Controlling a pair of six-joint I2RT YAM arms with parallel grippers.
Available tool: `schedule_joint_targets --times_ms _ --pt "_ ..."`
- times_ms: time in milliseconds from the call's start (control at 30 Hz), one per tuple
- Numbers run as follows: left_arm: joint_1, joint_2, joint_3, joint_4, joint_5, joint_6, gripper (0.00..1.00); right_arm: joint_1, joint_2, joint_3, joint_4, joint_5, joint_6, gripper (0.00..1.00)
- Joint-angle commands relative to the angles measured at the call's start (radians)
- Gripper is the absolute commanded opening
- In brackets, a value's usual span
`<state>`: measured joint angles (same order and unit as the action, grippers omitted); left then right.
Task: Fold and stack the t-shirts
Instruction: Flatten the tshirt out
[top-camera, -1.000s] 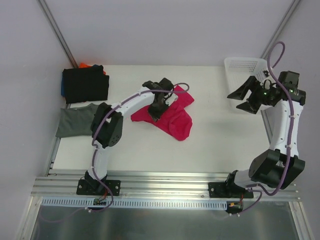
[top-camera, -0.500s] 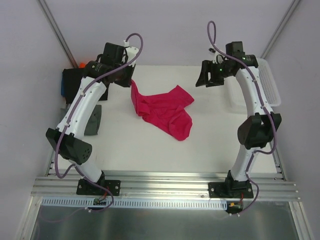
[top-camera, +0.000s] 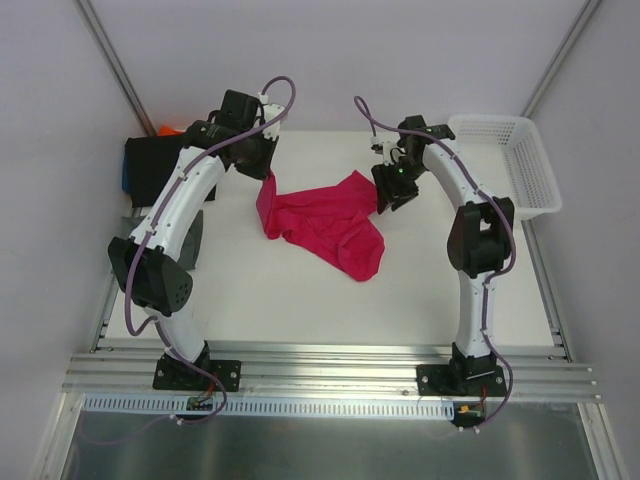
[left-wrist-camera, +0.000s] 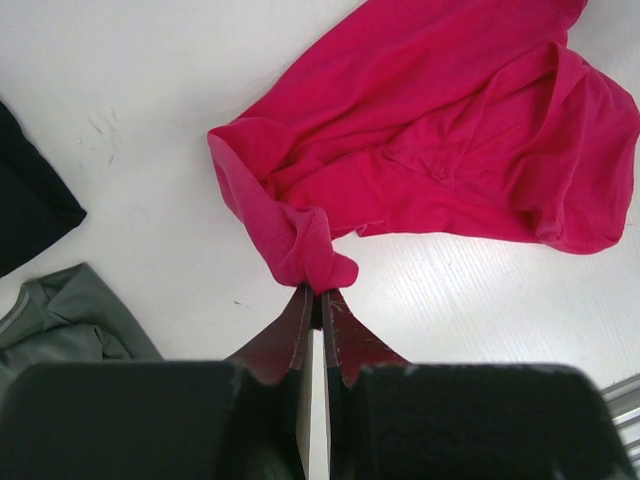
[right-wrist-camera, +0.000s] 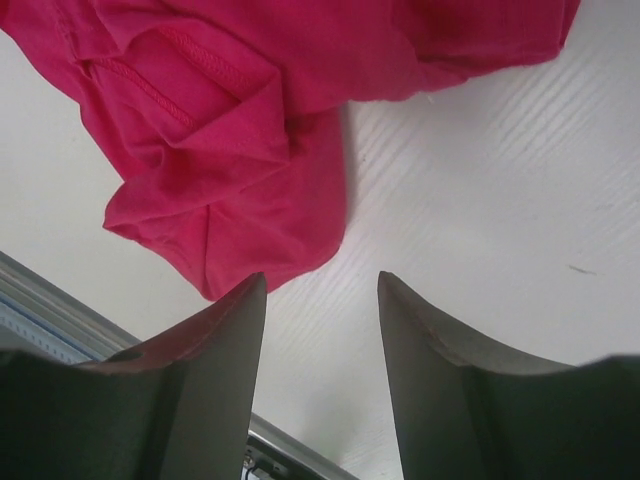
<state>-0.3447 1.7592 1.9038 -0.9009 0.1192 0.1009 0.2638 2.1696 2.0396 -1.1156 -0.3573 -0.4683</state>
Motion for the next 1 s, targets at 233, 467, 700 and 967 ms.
schedule_joint_targets --times_ms 233,467,700,967 --pt "0.029 0.016 0.027 0.043 0.016 -0.006 0.00 0.074 0.122 0.244 0.025 -0.022 -0.015 0.55" --pt "0.032 -0.023 -0.025 0.051 0.048 -0.038 0.00 0.110 0.139 0.203 0.026 -0.039 -0.024 0.57" --pt "0.033 -0.067 -0.028 0.053 0.040 -0.032 0.00 0.126 0.191 0.231 0.026 -0.028 -0.024 0.57" --pt "0.035 -0.092 -0.057 0.054 0.045 -0.036 0.00 0.130 0.236 0.258 0.034 -0.025 -0.032 0.53"
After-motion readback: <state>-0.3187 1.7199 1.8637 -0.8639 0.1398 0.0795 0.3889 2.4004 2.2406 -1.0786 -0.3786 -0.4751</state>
